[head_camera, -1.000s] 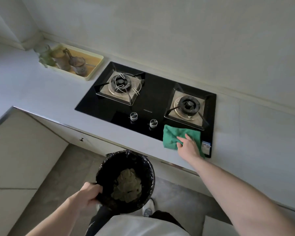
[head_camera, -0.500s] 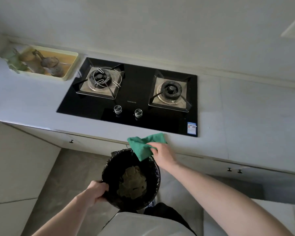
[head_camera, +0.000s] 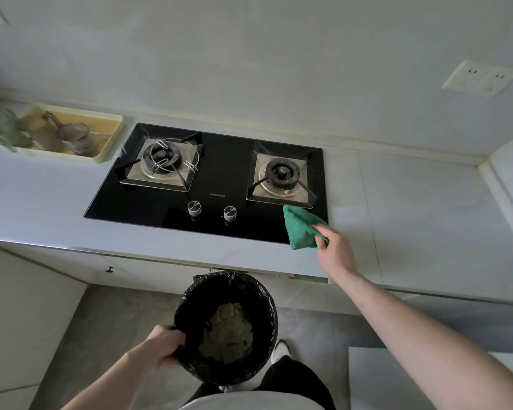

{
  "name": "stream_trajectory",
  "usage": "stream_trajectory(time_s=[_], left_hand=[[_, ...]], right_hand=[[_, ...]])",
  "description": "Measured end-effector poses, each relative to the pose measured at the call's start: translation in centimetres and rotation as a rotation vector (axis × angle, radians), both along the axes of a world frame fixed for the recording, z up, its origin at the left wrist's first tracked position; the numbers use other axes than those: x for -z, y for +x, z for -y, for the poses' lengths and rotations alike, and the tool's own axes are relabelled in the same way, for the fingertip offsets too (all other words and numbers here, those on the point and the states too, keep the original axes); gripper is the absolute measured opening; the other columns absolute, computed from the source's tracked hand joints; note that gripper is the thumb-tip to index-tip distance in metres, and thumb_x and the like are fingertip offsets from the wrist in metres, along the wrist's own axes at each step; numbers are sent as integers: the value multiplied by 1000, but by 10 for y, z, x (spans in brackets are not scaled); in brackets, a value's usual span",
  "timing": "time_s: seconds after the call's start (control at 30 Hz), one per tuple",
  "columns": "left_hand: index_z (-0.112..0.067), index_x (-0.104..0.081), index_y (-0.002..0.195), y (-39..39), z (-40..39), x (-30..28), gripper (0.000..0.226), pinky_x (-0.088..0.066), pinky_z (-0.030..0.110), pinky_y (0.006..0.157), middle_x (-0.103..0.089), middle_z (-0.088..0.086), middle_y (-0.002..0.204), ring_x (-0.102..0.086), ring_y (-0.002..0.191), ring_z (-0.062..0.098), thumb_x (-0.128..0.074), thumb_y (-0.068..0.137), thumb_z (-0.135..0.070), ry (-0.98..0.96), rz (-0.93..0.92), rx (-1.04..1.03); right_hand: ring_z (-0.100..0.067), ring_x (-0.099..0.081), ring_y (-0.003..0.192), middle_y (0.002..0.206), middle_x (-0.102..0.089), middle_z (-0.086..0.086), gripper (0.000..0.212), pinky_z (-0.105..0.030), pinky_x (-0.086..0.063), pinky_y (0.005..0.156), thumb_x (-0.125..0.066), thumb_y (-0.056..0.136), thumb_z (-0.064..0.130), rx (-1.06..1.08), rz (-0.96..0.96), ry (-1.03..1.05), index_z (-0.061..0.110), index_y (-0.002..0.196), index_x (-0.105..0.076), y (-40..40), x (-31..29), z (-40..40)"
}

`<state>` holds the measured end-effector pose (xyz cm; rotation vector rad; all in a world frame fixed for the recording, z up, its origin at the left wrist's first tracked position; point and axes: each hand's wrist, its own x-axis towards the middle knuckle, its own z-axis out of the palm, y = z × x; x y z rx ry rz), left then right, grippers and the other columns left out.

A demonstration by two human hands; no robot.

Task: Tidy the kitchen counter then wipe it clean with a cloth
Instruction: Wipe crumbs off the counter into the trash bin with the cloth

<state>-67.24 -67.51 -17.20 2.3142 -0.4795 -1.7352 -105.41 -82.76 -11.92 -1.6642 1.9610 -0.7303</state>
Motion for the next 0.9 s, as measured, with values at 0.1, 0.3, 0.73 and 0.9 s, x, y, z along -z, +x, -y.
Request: stream_trajectory(time_s=[0.1, 0.3, 0.73, 0.9], left_hand=[[9, -72, 88, -1, 1, 2, 23, -62, 56, 67, -74, 29, 80, -75, 72, 43, -57, 72, 13, 9, -1, 5], [13, -71, 90, -26, -2, -1, 22, -61, 42, 52, -73, 28, 76, -73, 61, 36, -56, 74, 14, 26, 22, -61], [12, -69, 89, -123, -21, 1, 14, -58, 38, 44, -70, 18, 62, -69, 49, 29, -58, 82, 16, 51, 34, -235], [14, -69, 92, -150, -19, 9, 17, -63, 51, 60, -71, 25, 71, -72, 64, 37, -58, 79, 16, 41, -20, -266]], right_hand=[[-24, -50, 136, 151, -51, -1, 38, -34, -39, 113, -58, 100, 11, -116, -104, 129, 23, 135, -65, 5, 9, 13], [-26, -11, 156, 169, -14, 0, 67, -50, -24, 123, -53, 93, 63, -341, -317, 487, 35, 153, -41, 33, 28, 27], [-18, -45, 141, 151, -52, 8, 40, -34, -39, 114, -63, 96, 15, -481, -400, 259, 32, 132, -67, -60, 46, 45], [-19, -59, 126, 139, -62, 12, 42, -32, -50, 101, -61, 95, 10, -368, -256, 184, 33, 129, -69, -125, 28, 51]])
